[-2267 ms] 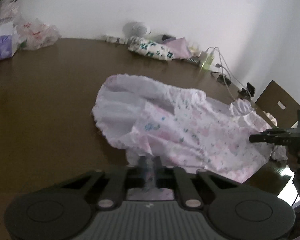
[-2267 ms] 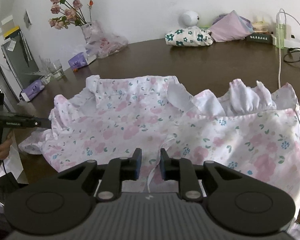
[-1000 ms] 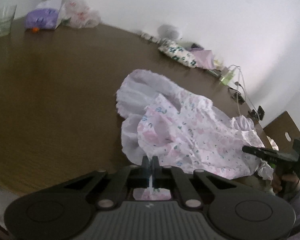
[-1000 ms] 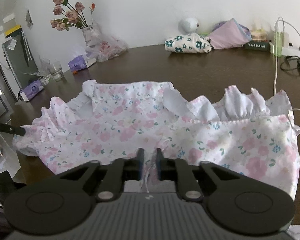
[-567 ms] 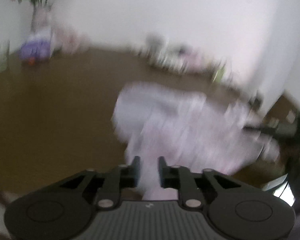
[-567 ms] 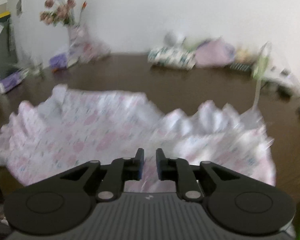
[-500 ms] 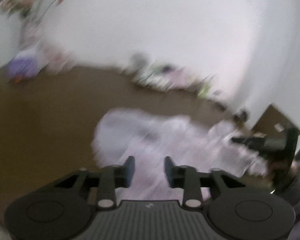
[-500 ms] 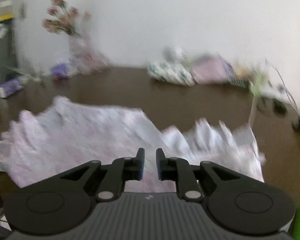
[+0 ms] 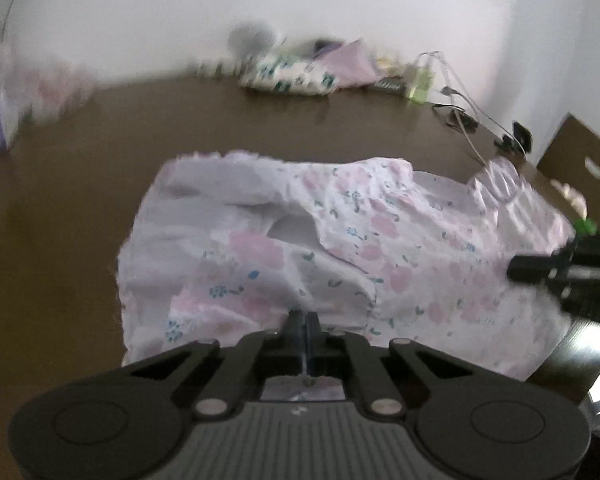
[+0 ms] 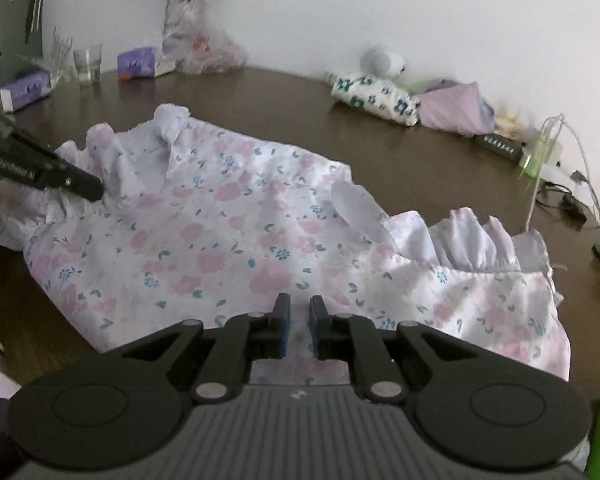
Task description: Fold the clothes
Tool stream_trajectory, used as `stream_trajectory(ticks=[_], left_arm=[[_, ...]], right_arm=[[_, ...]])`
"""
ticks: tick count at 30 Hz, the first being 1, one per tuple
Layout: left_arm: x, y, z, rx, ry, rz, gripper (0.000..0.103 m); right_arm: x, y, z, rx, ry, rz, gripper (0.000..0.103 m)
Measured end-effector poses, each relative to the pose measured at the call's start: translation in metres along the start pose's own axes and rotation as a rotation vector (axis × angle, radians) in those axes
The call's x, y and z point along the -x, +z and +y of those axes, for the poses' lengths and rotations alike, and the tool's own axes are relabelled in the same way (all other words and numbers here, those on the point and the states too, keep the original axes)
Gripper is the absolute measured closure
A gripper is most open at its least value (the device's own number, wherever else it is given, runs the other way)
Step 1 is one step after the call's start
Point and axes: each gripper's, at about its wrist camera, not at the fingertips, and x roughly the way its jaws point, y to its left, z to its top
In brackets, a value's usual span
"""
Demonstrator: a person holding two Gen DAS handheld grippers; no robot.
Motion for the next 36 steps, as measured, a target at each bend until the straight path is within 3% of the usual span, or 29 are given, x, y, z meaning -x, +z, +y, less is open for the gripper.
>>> stream_trajectory(ticks=[1, 3, 4, 5, 6, 9, 11, 14, 15, 16, 17, 20, 23, 28, 30, 32, 33, 35, 36], left_arm=[[0.007, 0.007, 0.002, -0.010, 0.001, 0.006, 0.094], [0.027, 0.030, 0.010, -0.036, 0.023, -0.074, 0.073], [0.035, 0.046, 0.016, -0.046, 0.026, -0.114, 0.044], [0.033, 0.061, 0.021, -0.076, 0.013, -0.130, 0.014], [0.027, 0.075, 0.026, -0.115, -0.008, -0.135, 0.005], [-0.026, 0.106, 0.049, -0.149, -0.068, -0.058, 0.009], [-0.060, 0.116, 0.066, -0.081, -0.052, 0.026, 0.018], [-0.076, 0.113, 0.077, -0.046, -0.084, 0.068, 0.029], [-0.075, 0.110, 0.078, -0.048, -0.099, 0.067, 0.040], [-0.073, 0.108, 0.079, -0.049, -0.112, 0.080, 0.077], [-0.069, 0.105, 0.080, -0.049, -0.114, 0.091, 0.102], [-0.052, 0.097, 0.084, -0.054, -0.044, 0.016, 0.102], [-0.035, 0.099, 0.088, -0.021, -0.029, -0.046, 0.103], [-0.014, 0.102, 0.061, -0.121, -0.091, -0.103, 0.102], [-0.018, 0.105, 0.048, -0.222, -0.180, -0.111, 0.087], [-0.036, 0.107, 0.031, -0.359, -0.208, -0.087, 0.039], [-0.047, 0.109, 0.024, -0.406, -0.201, -0.060, 0.038], [-0.073, 0.107, 0.017, -0.465, -0.195, 0.044, 0.052], [-0.079, 0.106, 0.018, -0.484, -0.200, 0.079, 0.055]], right_arm=[[0.005, 0.010, -0.010, -0.023, 0.033, 0.000, 0.087], [0.019, 0.034, -0.030, -0.042, 0.069, -0.047, 0.075], [0.020, 0.049, -0.040, -0.031, 0.070, -0.077, 0.062], [0.017, 0.066, -0.051, -0.020, 0.078, -0.093, 0.057], [0.004, 0.082, -0.060, -0.012, 0.108, -0.079, 0.057], [-0.064, 0.118, -0.079, -0.058, 0.204, 0.035, 0.060], [-0.110, 0.137, -0.090, -0.093, 0.254, 0.117, 0.061], [-0.145, 0.133, -0.095, -0.143, 0.265, 0.165, 0.067], [-0.150, 0.130, -0.096, -0.153, 0.275, 0.167, 0.076], [-0.149, 0.128, -0.095, -0.149, 0.276, 0.164, 0.100], [-0.146, 0.125, -0.093, -0.138, 0.274, 0.164, 0.101], [-0.133, 0.116, -0.089, -0.105, 0.240, 0.146, 0.102], [-0.118, 0.114, -0.097, -0.137, 0.218, 0.099, 0.102], [-0.084, 0.121, -0.098, -0.109, 0.262, 0.018, 0.102], [-0.081, 0.124, -0.099, -0.093, 0.260, 0.025, 0.102], [-0.083, 0.123, -0.101, -0.098, 0.244, 0.037, 0.102], [-0.084, 0.121, -0.102, -0.103, 0.238, 0.042, 0.102], [-0.080, 0.117, -0.102, -0.112, 0.228, 0.038, 0.102], [-0.076, 0.115, -0.102, -0.114, 0.222, 0.035, 0.102]])
